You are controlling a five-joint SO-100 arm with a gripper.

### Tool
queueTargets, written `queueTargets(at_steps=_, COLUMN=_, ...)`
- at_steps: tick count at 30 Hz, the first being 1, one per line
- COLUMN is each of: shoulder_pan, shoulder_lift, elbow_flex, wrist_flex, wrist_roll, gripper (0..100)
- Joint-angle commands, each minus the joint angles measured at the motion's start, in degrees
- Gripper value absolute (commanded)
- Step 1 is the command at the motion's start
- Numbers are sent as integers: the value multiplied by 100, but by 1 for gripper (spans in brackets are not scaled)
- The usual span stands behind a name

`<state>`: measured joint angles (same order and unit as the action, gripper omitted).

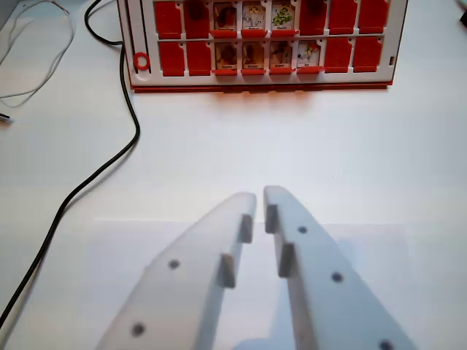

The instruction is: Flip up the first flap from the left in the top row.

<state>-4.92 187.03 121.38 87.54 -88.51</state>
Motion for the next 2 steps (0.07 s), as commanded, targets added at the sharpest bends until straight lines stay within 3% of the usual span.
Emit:
queueTargets(at_steps=1, shoulder_pan=9, shoulder_lift=9, elbow_flex=-35, wrist_flex=-158, wrist_roll=-70, gripper=1)
queueTargets(at_steps=2, shoulder_pan=9, shoulder_lift=9, elbow_flex=-26, wrist_flex=-176, wrist_roll=-70, gripper=1)
